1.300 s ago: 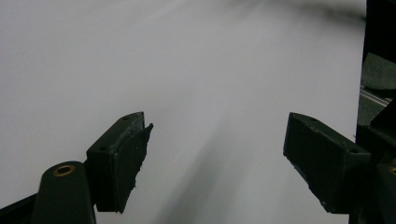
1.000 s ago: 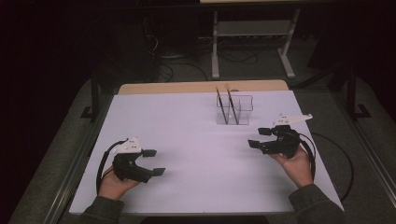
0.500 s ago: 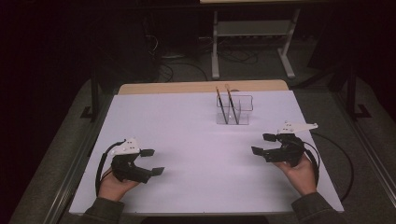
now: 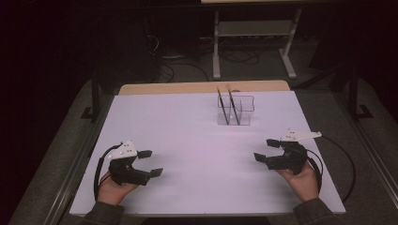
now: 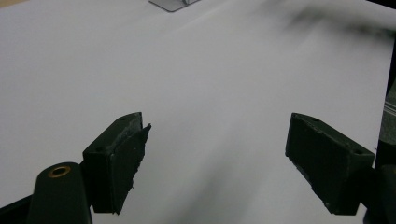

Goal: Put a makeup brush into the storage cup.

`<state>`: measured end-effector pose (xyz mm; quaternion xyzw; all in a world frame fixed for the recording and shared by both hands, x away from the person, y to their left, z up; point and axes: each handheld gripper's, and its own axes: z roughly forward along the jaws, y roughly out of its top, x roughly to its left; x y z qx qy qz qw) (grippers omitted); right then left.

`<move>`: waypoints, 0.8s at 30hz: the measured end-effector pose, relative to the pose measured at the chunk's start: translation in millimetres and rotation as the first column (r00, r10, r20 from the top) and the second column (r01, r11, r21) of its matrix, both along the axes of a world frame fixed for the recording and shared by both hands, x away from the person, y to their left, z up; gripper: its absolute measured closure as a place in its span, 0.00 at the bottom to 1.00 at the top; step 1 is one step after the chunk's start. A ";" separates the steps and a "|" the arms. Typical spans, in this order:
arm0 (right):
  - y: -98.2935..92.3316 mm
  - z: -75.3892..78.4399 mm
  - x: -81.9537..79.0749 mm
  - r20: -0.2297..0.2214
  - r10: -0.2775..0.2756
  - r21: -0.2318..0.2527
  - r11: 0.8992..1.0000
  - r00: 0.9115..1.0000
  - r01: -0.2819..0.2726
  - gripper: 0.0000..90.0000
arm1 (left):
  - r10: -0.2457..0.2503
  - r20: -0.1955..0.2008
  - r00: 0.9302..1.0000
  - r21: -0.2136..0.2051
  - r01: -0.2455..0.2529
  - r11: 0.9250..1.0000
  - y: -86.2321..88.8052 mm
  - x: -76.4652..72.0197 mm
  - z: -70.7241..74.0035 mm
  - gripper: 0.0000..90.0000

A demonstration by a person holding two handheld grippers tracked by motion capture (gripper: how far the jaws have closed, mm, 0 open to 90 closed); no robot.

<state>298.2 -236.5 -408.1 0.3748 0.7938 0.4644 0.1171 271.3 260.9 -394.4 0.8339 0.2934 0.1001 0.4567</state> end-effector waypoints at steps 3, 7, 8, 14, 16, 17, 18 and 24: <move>-0.9 -1.6 -3.2 0.001 0.000 0.003 1.000 1.000 0.000 0.21 | 0.020 0.002 1.000 -0.011 -0.020 1.000 2.8 -2.3 0.3 0.21; -1.5 -3.2 -6.4 0.007 -0.007 0.001 1.000 1.000 0.007 0.20 | 0.033 0.015 0.999 -0.015 -0.033 0.999 6.8 -4.5 0.8 0.21; -1.4 -3.6 -7.2 0.007 -0.012 0.001 1.000 1.000 0.012 0.20 | 0.038 0.015 0.999 -0.018 -0.038 0.999 7.4 -5.2 0.8 0.21; -1.6 -6.5 -11.6 0.004 -0.020 0.003 1.000 1.000 0.020 0.20 | 0.051 0.019 0.999 -0.029 -0.051 0.998 10.1 -7.4 0.1 0.21; -2.0 -7.0 -12.3 0.007 -0.020 0.003 1.000 1.000 0.020 0.20 | 0.055 0.021 0.998 -0.030 -0.054 0.998 11.0 -7.9 -0.1 0.21; -2.1 -6.8 -13.0 0.006 -0.020 0.002 1.000 1.000 0.020 0.20 | 0.059 0.020 0.998 -0.032 -0.058 0.998 11.7 -8.5 -0.1 0.21; -2.2 -6.7 -13.5 0.012 -0.023 0.002 1.000 1.000 0.023 0.20 | 0.058 0.021 0.998 -0.028 -0.057 0.998 12.8 -8.6 -0.2 0.21; -4.6 -6.1 -16.7 0.017 -0.029 0.012 1.000 0.999 0.029 0.20 | 0.066 0.021 0.998 -0.031 -0.065 0.997 15.2 -10.7 -2.5 0.21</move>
